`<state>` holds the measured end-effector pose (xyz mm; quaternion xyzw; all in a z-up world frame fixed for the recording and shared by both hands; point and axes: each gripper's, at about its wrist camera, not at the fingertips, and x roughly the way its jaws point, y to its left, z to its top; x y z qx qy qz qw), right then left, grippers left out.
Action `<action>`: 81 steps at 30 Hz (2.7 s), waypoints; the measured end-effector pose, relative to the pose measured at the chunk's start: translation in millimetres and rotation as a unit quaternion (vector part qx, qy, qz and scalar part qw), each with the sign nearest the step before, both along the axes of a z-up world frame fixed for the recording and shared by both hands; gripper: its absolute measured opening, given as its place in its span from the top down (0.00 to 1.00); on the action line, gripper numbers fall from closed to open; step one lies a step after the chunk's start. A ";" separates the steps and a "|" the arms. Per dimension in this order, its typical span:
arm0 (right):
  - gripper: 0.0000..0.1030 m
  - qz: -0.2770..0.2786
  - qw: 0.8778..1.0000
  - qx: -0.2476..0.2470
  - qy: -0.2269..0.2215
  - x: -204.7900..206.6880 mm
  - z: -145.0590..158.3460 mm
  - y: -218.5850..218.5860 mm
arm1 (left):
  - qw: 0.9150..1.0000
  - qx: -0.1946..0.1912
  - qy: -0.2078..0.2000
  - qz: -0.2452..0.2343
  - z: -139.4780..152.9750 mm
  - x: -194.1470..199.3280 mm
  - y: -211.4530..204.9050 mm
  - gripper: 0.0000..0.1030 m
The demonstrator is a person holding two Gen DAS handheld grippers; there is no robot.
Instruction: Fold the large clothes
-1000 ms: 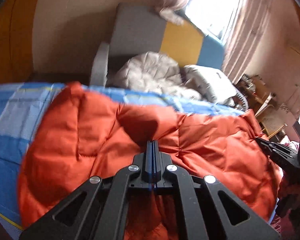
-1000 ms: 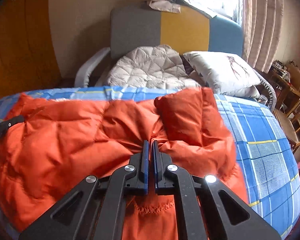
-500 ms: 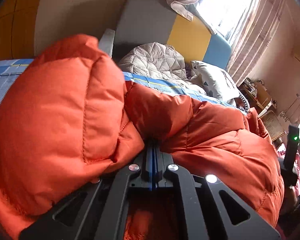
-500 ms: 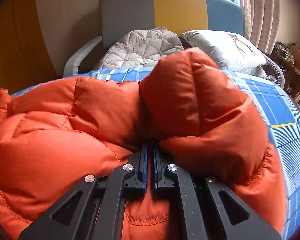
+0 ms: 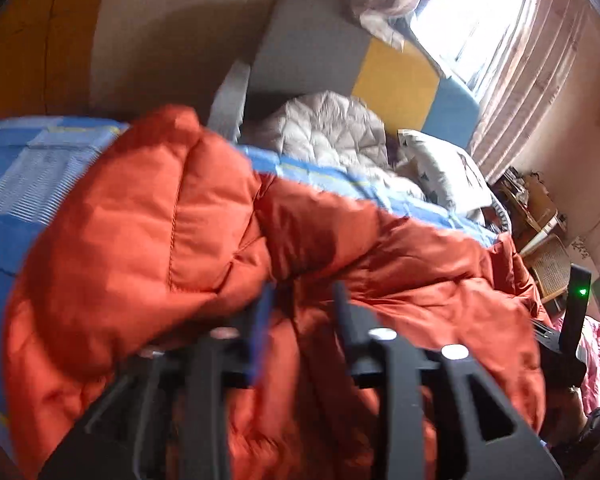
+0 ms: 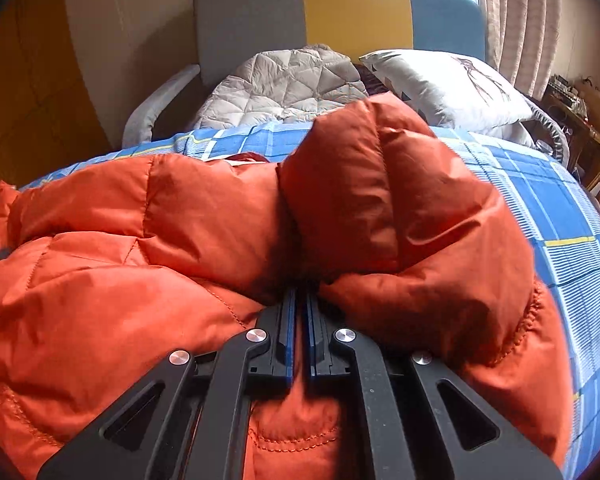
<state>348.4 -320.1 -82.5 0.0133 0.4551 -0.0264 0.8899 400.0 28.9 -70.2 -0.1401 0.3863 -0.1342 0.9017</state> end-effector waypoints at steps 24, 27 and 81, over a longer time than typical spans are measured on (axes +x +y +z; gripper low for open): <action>0.56 -0.006 0.999 -0.007 -0.036 -18.6 4.0 9.6 | 0.997 0.064 -0.001 -0.045 -10.9 21.8 -83.0 0.59; 0.56 -0.005 0.999 -0.010 -0.033 -17.8 1.7 10.7 | 0.996 0.073 -0.001 -0.045 -13.8 20.1 -85.6 0.59; 0.73 -0.084 0.958 0.272 0.028 -104.7 12.0 -97.7 | 0.997 0.074 0.003 0.014 -15.5 -65.5 58.0 0.53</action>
